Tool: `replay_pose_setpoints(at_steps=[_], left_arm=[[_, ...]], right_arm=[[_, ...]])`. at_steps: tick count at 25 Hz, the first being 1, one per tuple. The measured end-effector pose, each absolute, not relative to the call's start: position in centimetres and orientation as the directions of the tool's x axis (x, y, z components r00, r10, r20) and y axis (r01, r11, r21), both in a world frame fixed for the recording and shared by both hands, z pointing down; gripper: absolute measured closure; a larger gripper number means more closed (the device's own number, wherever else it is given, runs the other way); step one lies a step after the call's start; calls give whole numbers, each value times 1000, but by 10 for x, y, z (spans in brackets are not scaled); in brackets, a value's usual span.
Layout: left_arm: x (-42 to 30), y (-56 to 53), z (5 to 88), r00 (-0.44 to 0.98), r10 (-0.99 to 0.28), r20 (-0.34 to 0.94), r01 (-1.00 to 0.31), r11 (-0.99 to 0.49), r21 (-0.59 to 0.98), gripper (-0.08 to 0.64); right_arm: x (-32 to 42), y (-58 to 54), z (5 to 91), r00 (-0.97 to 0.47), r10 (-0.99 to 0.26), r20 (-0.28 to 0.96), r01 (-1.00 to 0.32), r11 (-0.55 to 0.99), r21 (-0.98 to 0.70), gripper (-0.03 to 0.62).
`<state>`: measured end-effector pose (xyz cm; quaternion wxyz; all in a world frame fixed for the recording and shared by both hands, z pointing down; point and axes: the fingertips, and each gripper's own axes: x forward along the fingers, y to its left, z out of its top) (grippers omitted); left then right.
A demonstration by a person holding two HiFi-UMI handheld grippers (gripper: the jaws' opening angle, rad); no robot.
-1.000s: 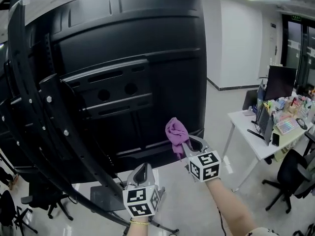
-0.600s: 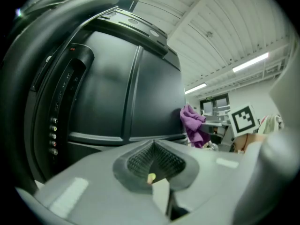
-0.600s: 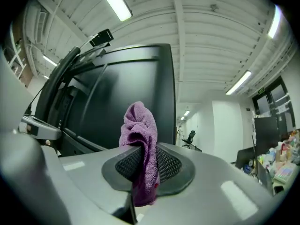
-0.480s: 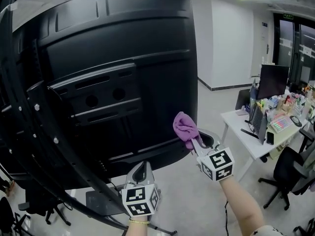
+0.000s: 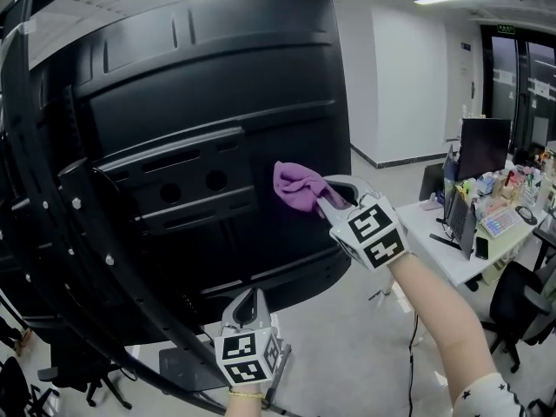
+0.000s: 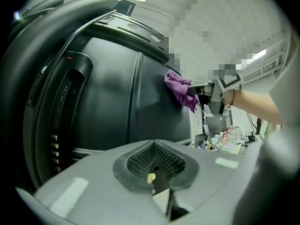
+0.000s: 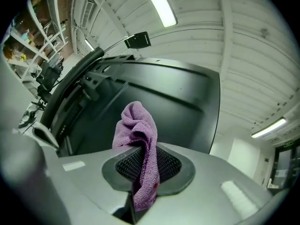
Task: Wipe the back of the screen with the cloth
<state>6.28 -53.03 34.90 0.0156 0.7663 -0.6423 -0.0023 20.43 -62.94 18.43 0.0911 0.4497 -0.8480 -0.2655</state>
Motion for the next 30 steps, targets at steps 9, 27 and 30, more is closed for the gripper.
replay_pose_setpoints(at_steps=[9,27,30], left_arm=[[50,-532,340,170,-985,7,-985,-170,20,552],[54,-482,318,168,-984,-51,-985,-170,21,552],[62,-443,324,164,-985,-53,-986,-166,31,552]], right_arm=[[208,-632,7,-506,-801,-318,-777,264,572,538],[227,-570,2,-466,-770,-437,-866,296,403,538],[237,-528,97,-503,-783,-365,-850,373,372,538]])
